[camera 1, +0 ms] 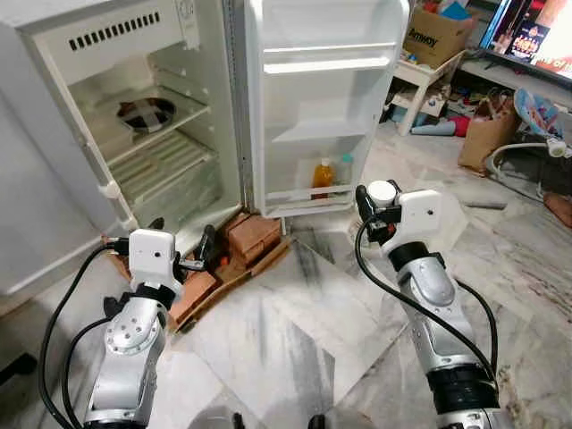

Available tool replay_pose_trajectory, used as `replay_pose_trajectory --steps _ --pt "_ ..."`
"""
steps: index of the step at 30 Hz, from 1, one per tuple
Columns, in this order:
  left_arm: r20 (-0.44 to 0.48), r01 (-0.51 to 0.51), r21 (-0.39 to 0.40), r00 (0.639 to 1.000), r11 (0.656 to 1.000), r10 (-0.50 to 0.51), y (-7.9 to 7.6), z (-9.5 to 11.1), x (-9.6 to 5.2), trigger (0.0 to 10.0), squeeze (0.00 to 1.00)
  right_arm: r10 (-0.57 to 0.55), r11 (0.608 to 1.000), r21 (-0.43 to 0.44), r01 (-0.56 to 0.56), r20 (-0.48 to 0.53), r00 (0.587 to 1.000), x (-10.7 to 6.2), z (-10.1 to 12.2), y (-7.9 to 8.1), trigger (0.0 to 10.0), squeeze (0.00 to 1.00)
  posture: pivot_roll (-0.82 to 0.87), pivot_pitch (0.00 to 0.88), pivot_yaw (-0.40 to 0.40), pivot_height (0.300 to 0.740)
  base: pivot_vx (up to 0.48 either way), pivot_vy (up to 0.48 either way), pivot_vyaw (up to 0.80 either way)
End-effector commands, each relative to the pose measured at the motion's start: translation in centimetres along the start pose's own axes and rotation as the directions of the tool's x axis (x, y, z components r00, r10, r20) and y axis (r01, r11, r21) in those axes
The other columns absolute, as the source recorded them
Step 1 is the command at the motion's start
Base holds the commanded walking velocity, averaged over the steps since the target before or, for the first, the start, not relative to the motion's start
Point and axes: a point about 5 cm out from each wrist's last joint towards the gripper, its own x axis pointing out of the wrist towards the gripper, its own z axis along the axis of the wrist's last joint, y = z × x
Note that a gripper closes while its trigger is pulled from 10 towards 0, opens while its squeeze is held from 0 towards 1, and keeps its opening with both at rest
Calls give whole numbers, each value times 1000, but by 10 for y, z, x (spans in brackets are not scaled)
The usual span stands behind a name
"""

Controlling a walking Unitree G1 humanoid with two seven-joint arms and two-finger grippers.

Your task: Restocking fridge

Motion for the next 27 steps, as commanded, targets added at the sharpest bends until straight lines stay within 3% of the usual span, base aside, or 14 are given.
replay_pose_trajectory --steps 1,9,19,27 --pt "21 15 -4 1000 1000 -15 -2 4 1 10000 0 -3 1000 -19 4 61 998 5 13 -3 10000 0 -16 42 -37 740 379 0 0" --pt "35 33 -9 999 999 -32 -3 7 4 10000 0 -14 998 -55 25 184 983 22 45 -5 10000 0 -19 42 -33 740 435 0 0" --pt "36 39 -14 999 999 -38 -5 7 3 10000 0 -27 996 -75 40 175 984 25 43 -8 10000 0 -16 40 -34 740 480 0 0" --pt "38 47 -22 998 999 -46 -6 8 5 10000 0 -18 997 -71 37 253 967 36 66 -7 10000 0 -17 44 -32 740 477 0 -57"
